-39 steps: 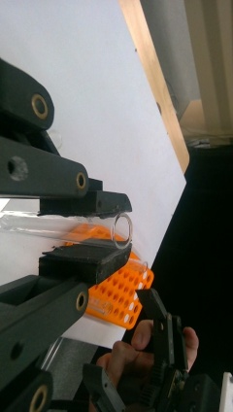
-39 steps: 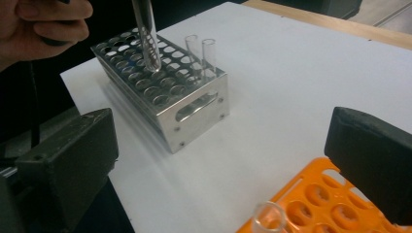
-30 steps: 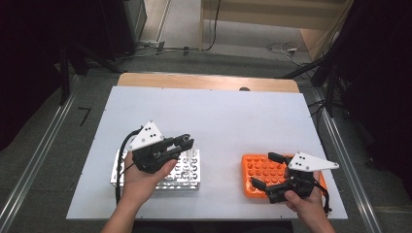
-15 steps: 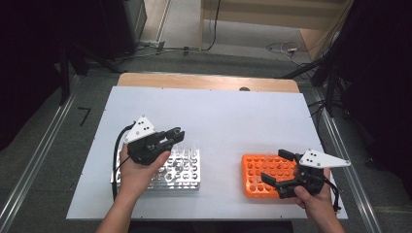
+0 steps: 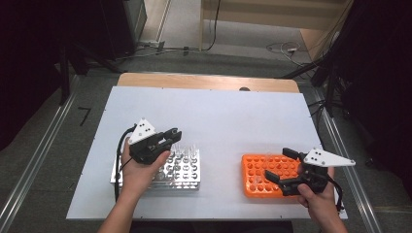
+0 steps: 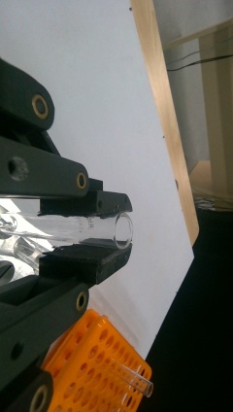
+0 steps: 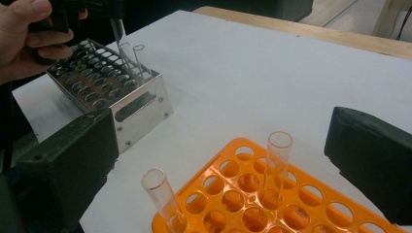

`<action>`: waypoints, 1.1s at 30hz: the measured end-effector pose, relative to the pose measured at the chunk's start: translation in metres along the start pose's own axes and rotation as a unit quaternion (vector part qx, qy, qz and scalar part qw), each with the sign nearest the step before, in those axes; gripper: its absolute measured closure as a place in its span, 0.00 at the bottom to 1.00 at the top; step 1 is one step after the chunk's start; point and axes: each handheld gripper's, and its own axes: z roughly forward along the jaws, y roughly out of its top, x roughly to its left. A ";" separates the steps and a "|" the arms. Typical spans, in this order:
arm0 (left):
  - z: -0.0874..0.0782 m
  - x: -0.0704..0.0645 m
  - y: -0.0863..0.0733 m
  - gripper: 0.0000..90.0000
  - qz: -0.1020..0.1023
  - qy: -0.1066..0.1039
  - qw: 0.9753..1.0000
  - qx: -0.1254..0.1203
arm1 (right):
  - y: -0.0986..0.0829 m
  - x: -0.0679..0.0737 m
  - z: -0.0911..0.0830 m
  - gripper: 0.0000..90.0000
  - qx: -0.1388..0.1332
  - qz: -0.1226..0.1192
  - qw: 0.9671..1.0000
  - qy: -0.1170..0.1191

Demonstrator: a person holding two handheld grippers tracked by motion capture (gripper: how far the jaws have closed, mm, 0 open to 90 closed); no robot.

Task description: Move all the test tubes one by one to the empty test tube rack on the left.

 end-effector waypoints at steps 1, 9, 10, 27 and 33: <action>0.000 -0.001 -0.001 0.84 0.001 0.001 1.000 0.001 | 0.000 0.000 0.000 0.00 -0.001 0.000 1.000 -0.001; 0.001 0.000 -0.008 0.84 -0.003 -0.003 1.000 0.021 | -0.001 -0.003 0.000 0.00 0.000 0.003 1.000 -0.005; 0.001 0.000 -0.009 0.84 -0.005 -0.003 1.000 0.025 | -0.001 -0.004 0.001 0.00 0.001 0.003 1.000 -0.004; 0.007 -0.004 -0.014 0.83 0.018 0.000 0.997 0.077 | -0.006 -0.014 0.000 0.00 0.005 0.014 1.000 -0.012; 0.010 -0.003 -0.015 0.82 0.008 -0.004 0.995 0.103 | -0.010 -0.017 0.004 0.00 0.018 0.018 1.000 -0.014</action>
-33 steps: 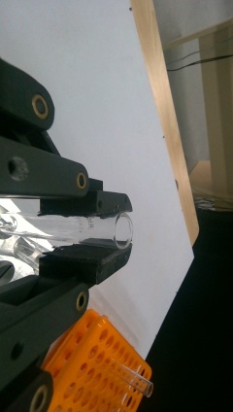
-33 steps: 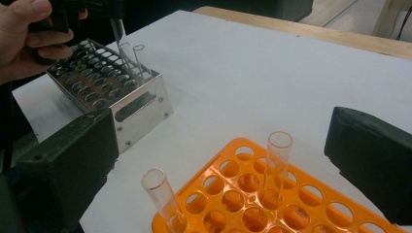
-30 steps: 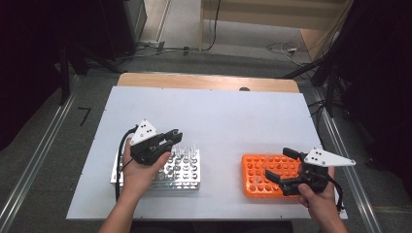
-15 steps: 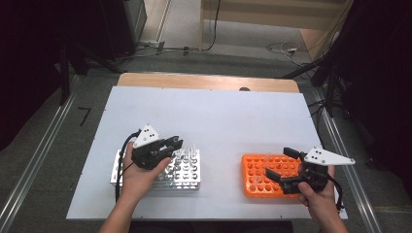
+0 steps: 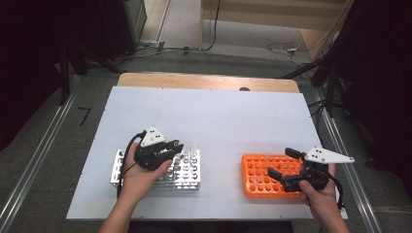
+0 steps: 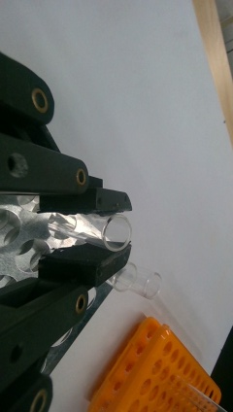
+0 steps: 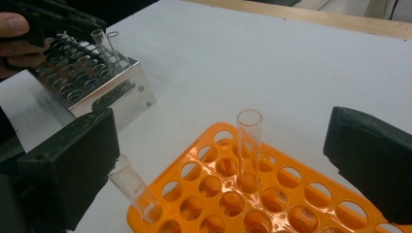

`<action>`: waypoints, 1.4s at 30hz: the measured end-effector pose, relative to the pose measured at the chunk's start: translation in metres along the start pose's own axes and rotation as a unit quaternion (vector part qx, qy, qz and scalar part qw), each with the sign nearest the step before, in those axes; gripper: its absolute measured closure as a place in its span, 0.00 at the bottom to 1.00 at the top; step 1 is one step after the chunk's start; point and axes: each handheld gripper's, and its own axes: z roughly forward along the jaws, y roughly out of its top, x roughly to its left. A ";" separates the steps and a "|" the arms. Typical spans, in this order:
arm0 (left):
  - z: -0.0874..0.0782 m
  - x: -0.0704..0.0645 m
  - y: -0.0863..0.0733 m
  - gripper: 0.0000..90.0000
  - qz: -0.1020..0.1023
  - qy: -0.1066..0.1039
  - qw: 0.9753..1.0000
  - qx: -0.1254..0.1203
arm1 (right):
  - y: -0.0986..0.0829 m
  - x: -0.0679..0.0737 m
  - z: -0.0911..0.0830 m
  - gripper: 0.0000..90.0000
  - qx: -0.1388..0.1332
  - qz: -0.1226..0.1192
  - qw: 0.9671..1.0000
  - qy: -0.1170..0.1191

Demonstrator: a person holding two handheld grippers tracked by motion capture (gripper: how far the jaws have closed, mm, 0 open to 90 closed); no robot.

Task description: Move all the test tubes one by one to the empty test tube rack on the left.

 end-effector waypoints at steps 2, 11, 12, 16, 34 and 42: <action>0.000 0.001 0.000 0.82 -0.003 0.000 1.000 0.000 | -0.002 -0.002 0.001 0.02 0.003 0.002 1.000 -0.002; -0.008 0.002 0.001 0.62 -0.017 -0.002 1.000 -0.016 | -0.009 -0.007 0.012 0.18 0.026 0.015 1.000 -0.002; -0.010 0.003 0.001 0.58 -0.023 -0.004 1.000 -0.021 | -0.009 -0.008 0.013 0.20 0.028 0.016 0.999 -0.004; -0.017 0.003 0.001 0.45 -0.031 -0.014 0.999 -0.032 | -0.012 -0.010 0.019 0.31 0.040 0.019 0.999 -0.008; -0.029 -0.026 -0.001 0.00 -0.024 -0.079 0.995 -0.052 | -0.021 -0.011 0.040 0.62 0.084 0.019 0.995 -0.053; -0.030 -0.032 0.000 0.00 -0.021 -0.078 0.995 -0.059 | -0.023 -0.009 0.045 0.72 0.095 0.017 0.993 -0.065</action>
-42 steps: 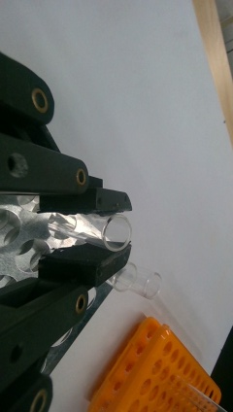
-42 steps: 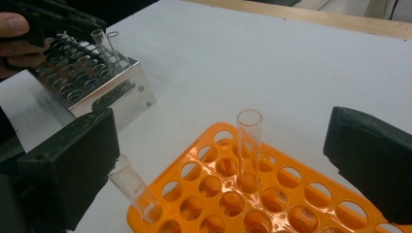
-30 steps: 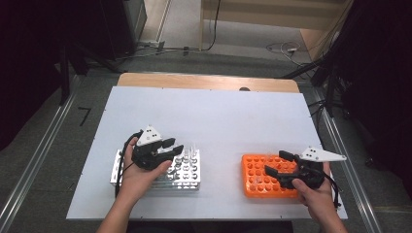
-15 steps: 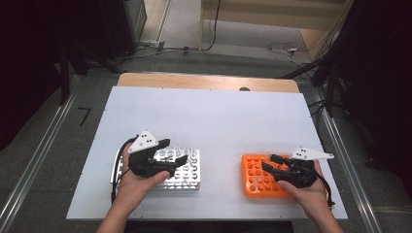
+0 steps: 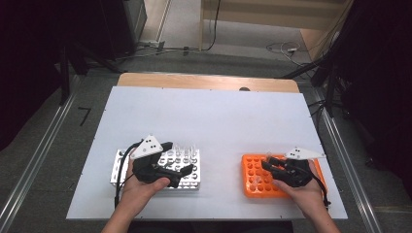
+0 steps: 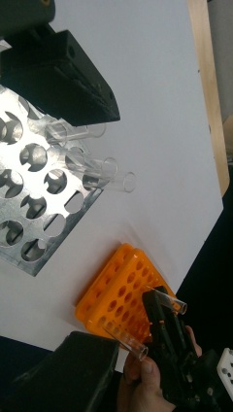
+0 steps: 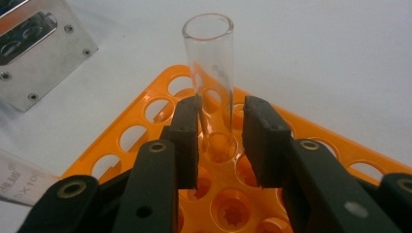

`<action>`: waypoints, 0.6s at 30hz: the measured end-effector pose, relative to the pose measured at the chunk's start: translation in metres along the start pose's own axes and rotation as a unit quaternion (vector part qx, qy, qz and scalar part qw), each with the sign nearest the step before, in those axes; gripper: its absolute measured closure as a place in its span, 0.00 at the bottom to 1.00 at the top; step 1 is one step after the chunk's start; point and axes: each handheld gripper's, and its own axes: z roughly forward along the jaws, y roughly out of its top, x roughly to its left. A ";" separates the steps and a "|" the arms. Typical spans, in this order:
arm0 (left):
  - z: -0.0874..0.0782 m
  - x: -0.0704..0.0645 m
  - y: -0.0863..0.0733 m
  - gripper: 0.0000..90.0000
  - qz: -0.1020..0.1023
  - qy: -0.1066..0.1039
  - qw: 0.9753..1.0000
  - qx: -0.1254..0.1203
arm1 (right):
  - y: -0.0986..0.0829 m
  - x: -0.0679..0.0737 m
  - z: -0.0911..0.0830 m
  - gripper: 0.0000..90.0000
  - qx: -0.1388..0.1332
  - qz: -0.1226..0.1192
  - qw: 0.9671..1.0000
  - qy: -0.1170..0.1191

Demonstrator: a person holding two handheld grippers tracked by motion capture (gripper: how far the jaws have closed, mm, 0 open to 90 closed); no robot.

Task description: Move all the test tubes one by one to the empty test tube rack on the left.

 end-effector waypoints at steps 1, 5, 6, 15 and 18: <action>0.000 0.000 0.000 0.00 0.001 0.002 1.000 0.000 | 0.000 0.000 0.001 0.72 0.002 0.000 1.000 -0.003; -0.001 -0.002 0.000 0.00 0.002 0.004 1.000 0.003 | 0.000 0.002 0.002 0.73 0.007 0.000 1.000 -0.009; -0.001 -0.002 0.000 0.00 0.004 0.003 1.000 0.003 | -0.001 0.002 0.002 0.74 0.008 -0.003 1.000 -0.009; -0.001 -0.004 0.000 0.00 0.004 -0.001 1.000 0.001 | -0.001 0.007 0.003 0.82 0.009 -0.012 1.000 -0.022; -0.001 -0.004 0.000 0.00 0.002 -0.003 1.000 0.000 | -0.001 0.008 0.003 0.82 0.007 -0.013 1.000 -0.026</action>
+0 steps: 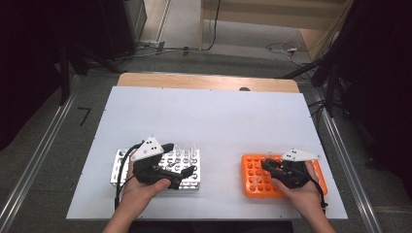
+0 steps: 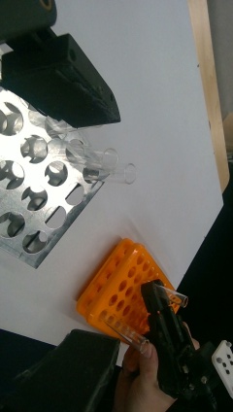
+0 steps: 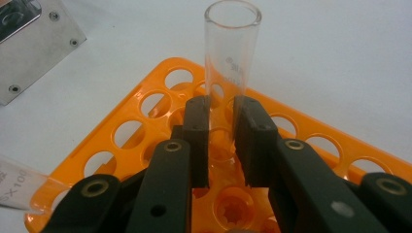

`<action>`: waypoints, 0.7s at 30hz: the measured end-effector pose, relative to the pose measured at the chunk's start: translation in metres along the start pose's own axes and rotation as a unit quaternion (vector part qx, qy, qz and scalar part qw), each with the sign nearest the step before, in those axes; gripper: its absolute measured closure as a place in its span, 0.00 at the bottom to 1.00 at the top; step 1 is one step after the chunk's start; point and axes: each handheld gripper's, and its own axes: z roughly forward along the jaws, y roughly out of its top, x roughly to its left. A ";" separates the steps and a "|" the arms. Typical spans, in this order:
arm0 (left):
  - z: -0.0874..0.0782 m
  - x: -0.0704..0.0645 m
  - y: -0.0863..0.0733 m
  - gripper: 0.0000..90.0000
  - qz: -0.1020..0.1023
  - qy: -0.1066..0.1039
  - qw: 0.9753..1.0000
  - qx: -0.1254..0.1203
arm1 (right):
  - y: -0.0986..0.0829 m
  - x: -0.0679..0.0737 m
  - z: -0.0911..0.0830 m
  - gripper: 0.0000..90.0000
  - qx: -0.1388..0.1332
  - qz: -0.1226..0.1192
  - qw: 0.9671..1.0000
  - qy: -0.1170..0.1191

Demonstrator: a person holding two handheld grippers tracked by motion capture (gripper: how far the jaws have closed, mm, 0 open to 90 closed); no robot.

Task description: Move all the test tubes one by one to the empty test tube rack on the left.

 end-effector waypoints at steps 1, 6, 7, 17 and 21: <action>0.000 0.000 0.000 0.00 -0.001 0.000 1.000 -0.001 | 0.000 0.000 0.000 0.82 0.000 0.000 1.000 -0.001; -0.002 0.001 0.000 0.00 -0.002 -0.001 1.000 -0.004 | 0.000 -0.002 -0.003 0.82 -0.007 0.005 1.000 0.006; -0.002 0.001 0.000 0.01 -0.003 -0.001 1.000 -0.004 | 0.000 -0.002 -0.004 0.82 -0.010 0.005 1.000 0.007; -0.004 -0.003 0.002 0.02 0.001 -0.004 1.000 -0.006 | 0.009 -0.005 -0.025 0.82 -0.044 0.015 0.999 0.025; -0.003 -0.005 0.003 0.02 0.003 -0.004 1.000 -0.007 | 0.013 -0.002 -0.031 0.82 -0.057 0.013 0.998 0.024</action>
